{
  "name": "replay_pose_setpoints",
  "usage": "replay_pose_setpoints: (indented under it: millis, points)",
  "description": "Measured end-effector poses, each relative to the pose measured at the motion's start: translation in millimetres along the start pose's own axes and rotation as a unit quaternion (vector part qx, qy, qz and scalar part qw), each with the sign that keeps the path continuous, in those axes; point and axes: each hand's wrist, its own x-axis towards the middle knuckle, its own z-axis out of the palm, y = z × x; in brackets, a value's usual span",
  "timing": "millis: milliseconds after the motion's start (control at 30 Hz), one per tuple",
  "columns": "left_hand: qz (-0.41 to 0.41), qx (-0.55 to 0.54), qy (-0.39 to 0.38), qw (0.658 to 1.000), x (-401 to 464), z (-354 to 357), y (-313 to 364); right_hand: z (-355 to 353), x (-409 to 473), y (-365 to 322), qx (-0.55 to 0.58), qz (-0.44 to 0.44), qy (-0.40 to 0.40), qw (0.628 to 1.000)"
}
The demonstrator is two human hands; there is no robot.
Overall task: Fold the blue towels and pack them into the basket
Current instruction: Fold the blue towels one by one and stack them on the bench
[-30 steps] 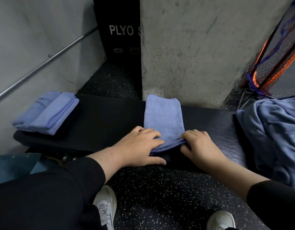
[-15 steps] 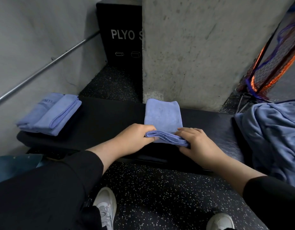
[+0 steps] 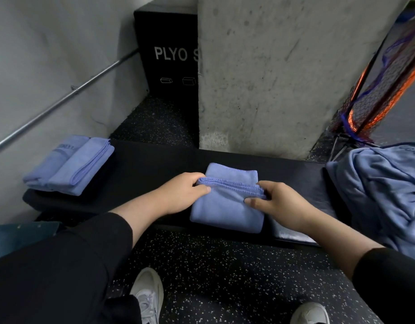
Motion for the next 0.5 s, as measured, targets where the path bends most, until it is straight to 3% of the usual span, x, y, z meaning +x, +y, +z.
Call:
replay_pose_setpoints:
  millis: [500]
  points:
    - [-0.064,0.14,0.12,0.981,69.3,15.3,-0.5,6.8,55.0,19.1,-0.133,0.093,0.108,0.981]
